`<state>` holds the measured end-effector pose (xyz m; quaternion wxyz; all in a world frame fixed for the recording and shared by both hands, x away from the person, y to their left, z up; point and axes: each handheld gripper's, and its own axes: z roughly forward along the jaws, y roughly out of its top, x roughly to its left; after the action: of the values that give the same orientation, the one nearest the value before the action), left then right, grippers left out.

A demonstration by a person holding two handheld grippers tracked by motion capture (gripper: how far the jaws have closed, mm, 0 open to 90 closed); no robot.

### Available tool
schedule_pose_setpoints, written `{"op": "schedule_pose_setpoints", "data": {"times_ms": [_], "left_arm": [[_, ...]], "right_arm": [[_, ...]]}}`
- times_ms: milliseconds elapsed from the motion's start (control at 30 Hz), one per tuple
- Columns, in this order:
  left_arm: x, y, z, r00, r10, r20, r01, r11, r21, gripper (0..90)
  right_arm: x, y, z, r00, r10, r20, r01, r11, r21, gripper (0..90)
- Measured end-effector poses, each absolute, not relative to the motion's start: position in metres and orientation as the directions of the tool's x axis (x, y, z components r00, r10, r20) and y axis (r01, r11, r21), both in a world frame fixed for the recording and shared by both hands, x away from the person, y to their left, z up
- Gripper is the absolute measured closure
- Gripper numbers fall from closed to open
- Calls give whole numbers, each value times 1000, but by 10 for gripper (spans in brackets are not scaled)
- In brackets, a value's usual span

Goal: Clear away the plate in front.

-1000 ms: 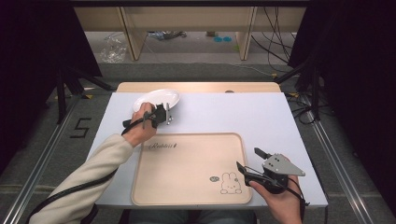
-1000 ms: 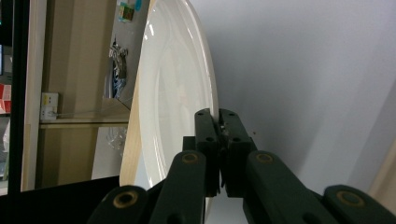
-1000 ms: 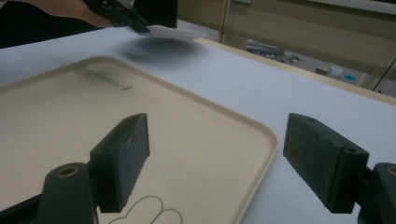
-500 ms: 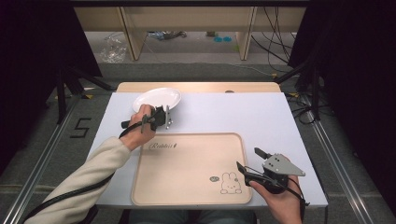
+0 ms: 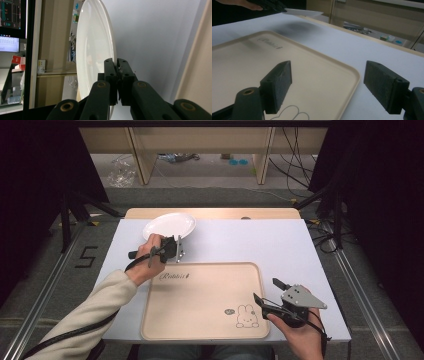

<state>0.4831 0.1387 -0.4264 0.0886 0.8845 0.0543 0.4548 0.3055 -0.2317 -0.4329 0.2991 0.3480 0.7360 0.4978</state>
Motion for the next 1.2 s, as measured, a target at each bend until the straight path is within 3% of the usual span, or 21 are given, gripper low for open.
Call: {"op": "schedule_pose_setpoints", "data": {"times_ms": [1200], "left_arm": [[449,137,-407,542,146,827,-48,-978,204,876]], "right_arm": [[305,-231,-433,-578,811,-92,217,261,941,236]]}}
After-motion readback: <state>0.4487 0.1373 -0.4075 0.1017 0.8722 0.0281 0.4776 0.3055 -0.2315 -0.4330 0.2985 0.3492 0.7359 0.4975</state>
